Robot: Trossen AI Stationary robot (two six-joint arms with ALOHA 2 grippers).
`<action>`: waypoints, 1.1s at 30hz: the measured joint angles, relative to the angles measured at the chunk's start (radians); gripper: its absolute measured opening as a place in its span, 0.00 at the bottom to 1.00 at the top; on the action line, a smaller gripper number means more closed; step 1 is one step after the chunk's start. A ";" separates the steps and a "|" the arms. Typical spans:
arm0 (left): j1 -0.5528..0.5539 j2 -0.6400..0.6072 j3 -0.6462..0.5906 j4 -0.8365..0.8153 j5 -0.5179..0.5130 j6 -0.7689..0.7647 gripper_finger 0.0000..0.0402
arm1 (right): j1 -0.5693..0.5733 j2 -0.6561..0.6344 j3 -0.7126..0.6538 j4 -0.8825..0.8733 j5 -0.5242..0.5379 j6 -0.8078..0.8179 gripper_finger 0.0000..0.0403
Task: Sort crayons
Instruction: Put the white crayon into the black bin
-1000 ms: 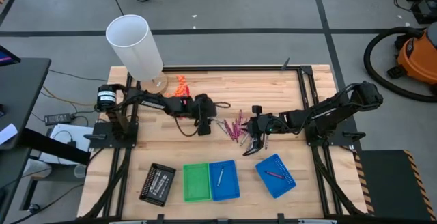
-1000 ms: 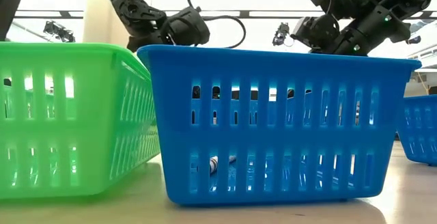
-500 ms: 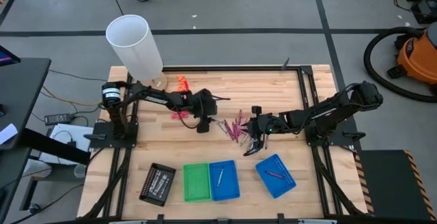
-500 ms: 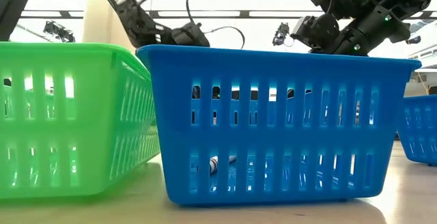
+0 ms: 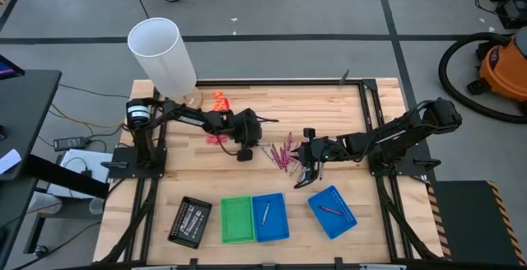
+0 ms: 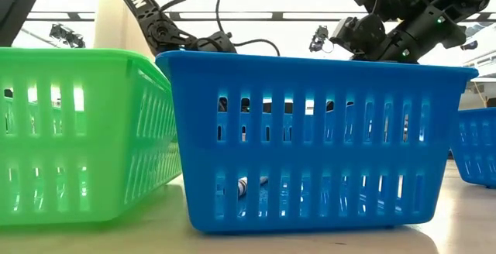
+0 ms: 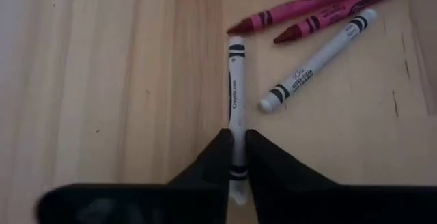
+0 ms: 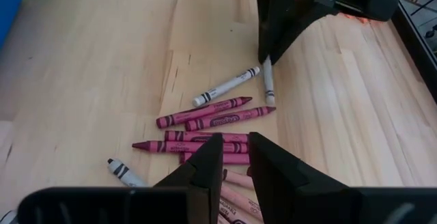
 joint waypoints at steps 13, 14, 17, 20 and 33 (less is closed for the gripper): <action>-0.138 -0.254 -0.005 -0.247 -0.043 -0.225 0.04 | 0.000 0.000 0.000 -0.010 0.000 0.016 0.20; -0.167 -0.281 -0.004 -0.260 -0.073 -0.261 0.04 | 0.000 0.000 0.000 -0.010 0.000 0.016 0.20; -0.260 -0.349 -0.003 -0.328 -0.173 -0.397 0.04 | 0.000 0.000 0.000 -0.010 0.000 0.016 0.20; -0.354 -0.399 -0.003 -0.376 -0.273 -0.559 0.04 | 0.000 0.000 0.000 -0.004 -0.002 0.019 0.20; -0.776 -0.434 -0.003 -0.581 -0.534 -1.200 0.04 | 0.000 0.000 0.000 0.015 -0.025 0.026 0.20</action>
